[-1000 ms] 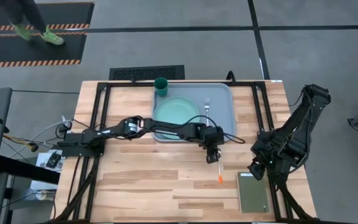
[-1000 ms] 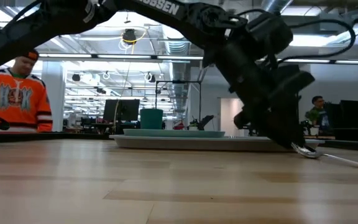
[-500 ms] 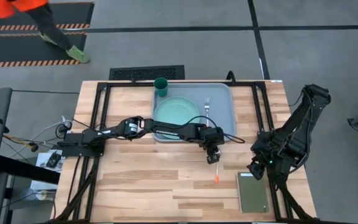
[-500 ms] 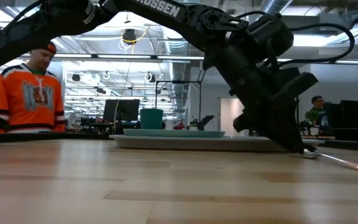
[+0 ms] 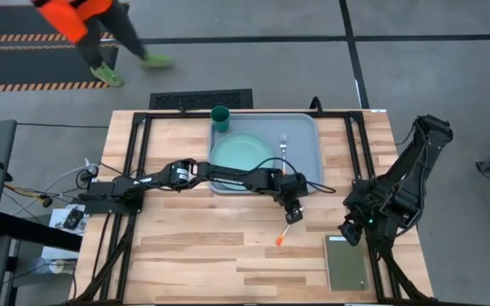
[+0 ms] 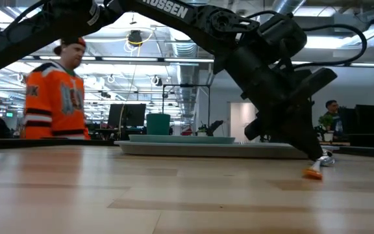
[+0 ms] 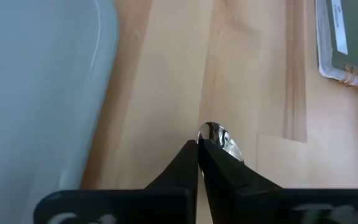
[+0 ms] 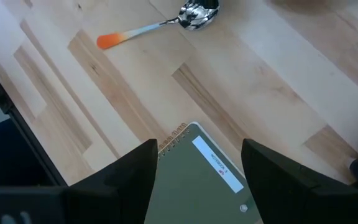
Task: Pick and place plate/cup/fork/spoon on tray
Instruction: Put the orange spoon on the gray tray to the right of the orange fork
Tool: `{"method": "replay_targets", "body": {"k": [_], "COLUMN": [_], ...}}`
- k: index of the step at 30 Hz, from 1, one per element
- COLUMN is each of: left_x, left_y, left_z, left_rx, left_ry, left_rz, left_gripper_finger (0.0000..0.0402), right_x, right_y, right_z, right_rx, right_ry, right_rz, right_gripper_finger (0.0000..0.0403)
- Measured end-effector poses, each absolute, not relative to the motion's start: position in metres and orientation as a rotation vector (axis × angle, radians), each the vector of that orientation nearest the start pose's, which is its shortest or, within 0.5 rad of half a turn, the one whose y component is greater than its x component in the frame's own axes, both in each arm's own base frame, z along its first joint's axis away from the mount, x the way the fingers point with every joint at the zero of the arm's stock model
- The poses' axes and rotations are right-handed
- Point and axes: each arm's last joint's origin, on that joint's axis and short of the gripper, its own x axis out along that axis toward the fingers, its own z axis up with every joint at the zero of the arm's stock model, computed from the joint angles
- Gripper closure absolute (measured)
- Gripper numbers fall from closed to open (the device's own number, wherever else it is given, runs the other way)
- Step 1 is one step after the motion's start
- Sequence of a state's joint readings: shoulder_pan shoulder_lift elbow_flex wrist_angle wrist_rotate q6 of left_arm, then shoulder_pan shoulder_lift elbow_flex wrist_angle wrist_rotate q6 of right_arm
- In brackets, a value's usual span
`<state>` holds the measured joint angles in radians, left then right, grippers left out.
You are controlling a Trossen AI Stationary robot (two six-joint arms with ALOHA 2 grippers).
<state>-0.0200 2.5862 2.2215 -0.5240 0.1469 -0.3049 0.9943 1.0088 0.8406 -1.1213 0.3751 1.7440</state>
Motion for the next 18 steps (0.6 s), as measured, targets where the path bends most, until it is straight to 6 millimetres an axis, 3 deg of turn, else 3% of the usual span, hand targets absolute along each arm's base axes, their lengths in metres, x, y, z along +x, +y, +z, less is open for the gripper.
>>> {"method": "replay_targets", "body": {"k": [12, 18], "left_x": [0.555, 0.559], "left_y": [-0.017, -0.018], "left_z": [0.138, 0.161], "left_rx": [-0.447, -0.509], "left_ry": [0.912, 0.877], "left_rz": [-0.015, -0.002], "left_gripper_finger": [0.0401, 0.0401], "right_x": [0.095, 0.096], "right_y": [0.126, 0.127], "right_z": [0.254, 0.255], "right_rx": [0.734, 0.742], "right_ry": [1.029, 1.027], "right_rz": [-0.432, -0.427], "right_gripper_finger": [0.0143, 0.0143]}}
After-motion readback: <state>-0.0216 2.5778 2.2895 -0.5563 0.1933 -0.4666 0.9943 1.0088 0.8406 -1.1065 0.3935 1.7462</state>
